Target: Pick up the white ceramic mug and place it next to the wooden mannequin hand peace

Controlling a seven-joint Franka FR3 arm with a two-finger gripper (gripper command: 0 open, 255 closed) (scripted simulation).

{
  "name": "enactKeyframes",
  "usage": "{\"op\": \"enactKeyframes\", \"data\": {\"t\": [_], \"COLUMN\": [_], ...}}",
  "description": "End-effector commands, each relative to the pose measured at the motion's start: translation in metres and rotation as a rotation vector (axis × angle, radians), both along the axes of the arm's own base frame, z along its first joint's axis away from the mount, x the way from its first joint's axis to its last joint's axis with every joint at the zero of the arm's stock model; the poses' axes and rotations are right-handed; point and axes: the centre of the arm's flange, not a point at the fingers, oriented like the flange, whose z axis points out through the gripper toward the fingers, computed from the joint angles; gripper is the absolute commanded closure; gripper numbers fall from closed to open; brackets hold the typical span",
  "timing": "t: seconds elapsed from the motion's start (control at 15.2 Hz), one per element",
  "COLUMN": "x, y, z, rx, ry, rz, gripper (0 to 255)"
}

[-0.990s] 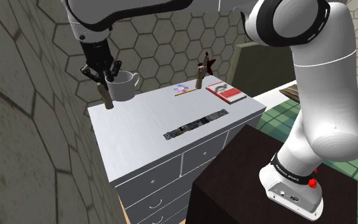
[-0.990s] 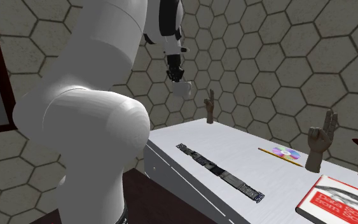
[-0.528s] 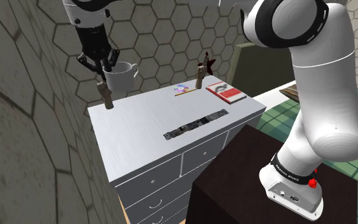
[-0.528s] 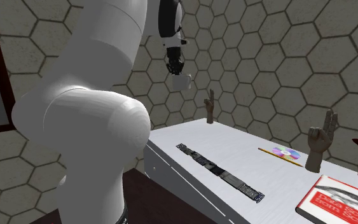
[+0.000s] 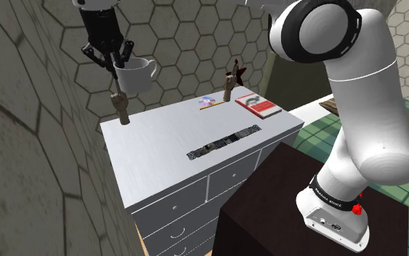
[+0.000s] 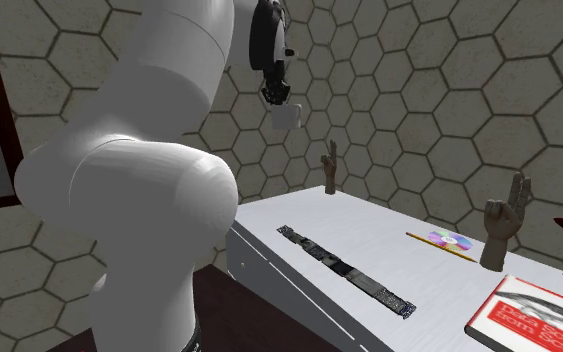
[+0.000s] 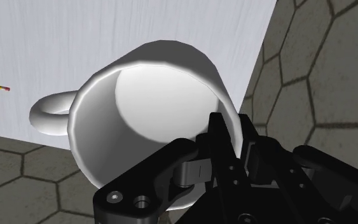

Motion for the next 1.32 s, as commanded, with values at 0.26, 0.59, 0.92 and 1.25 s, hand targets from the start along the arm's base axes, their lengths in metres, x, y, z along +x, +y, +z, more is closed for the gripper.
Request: {"op": "enactKeyframes", "data": {"t": [0.26,0.59,0.92,1.25], "x": [-0.006,-0.012,-0.017,-0.022], "y": [-0.052,-0.118,-0.184,-0.249], "z": [0.009,0.009,0.009,0.009], "rx": [0.000,0.000,0.000,0.000], "ry": [0.000,0.000,0.000,0.000], "rz": [0.000,0.000,0.000,0.000], "gripper": [255,255,255,255]}}
